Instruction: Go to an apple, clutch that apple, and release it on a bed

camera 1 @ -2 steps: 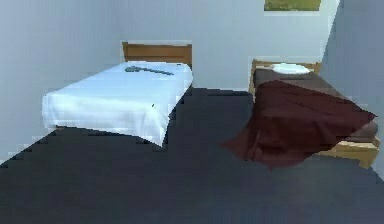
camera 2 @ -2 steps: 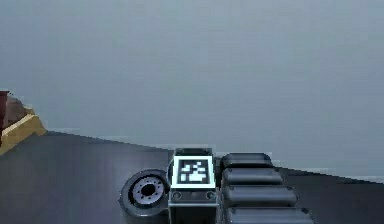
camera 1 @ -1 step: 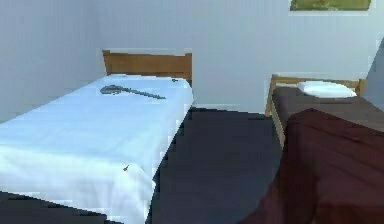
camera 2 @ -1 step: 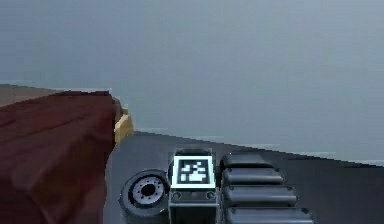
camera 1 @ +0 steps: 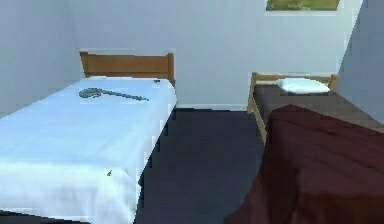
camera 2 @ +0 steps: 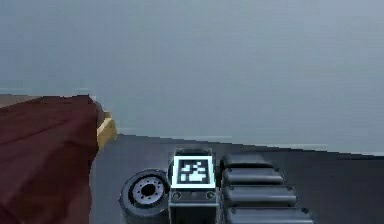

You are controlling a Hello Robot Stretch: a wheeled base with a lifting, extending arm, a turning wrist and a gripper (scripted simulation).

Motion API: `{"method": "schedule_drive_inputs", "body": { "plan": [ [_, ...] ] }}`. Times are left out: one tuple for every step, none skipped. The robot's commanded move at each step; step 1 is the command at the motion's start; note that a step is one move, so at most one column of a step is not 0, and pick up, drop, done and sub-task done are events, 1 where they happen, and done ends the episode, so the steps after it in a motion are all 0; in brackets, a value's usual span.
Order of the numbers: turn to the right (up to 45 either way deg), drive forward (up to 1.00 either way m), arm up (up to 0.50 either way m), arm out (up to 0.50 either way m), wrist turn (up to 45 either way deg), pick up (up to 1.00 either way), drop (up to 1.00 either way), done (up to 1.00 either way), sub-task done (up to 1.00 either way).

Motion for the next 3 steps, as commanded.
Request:
{"method": "schedule_drive_inputs", "body": {
  "plan": [
    [0.0,0.8,0.0,0.0,0.0,0.0,0.0,0.0,0.0],
    [-3.0,0.0,0.0,0.0,0.0,0.0,0.0,0.0,0.0],
    [0.0,1.0,0.0,0.0,0.0,0.0,0.0,0.0,0.0]
  ]
}}
